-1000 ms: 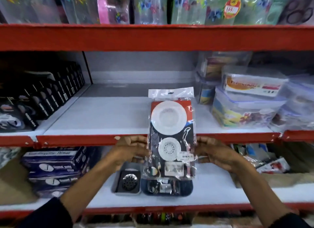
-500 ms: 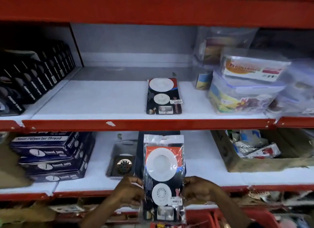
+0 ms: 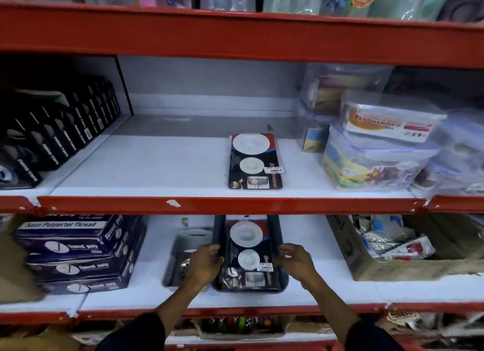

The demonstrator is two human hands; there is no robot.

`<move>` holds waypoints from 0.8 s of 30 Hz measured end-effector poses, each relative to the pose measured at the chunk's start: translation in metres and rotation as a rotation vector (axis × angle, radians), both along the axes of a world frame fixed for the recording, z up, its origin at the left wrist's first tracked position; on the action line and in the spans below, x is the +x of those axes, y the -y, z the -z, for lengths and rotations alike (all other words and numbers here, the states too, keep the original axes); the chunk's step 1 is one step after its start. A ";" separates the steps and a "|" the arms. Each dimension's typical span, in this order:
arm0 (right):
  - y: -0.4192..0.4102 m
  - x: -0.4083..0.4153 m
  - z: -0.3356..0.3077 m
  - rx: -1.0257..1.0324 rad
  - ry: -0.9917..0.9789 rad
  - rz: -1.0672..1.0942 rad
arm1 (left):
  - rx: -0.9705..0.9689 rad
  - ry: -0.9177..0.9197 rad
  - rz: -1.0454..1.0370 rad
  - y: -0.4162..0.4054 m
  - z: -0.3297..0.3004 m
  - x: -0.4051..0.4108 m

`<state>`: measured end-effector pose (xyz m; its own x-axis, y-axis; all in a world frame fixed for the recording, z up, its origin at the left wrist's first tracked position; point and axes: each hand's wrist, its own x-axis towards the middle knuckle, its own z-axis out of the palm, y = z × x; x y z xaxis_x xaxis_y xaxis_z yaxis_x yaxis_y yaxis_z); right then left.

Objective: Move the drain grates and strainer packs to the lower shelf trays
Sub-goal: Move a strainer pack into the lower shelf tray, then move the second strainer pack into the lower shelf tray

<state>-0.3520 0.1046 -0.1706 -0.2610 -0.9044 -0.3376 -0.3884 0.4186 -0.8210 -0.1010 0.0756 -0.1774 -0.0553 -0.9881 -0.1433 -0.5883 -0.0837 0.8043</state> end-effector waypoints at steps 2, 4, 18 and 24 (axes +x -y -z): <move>-0.007 0.002 -0.016 -0.204 -0.125 -0.002 | -0.231 0.142 0.047 -0.009 -0.015 0.005; -0.012 0.007 -0.042 -0.440 -0.162 0.026 | -0.440 0.182 0.058 -0.016 -0.038 0.008; 0.113 0.005 -0.169 -0.222 -0.168 0.073 | -0.062 -0.195 -0.157 0.105 -0.177 -0.036; 0.122 -0.008 -0.175 -0.196 0.024 0.119 | 0.023 -0.378 -0.175 0.120 -0.181 -0.029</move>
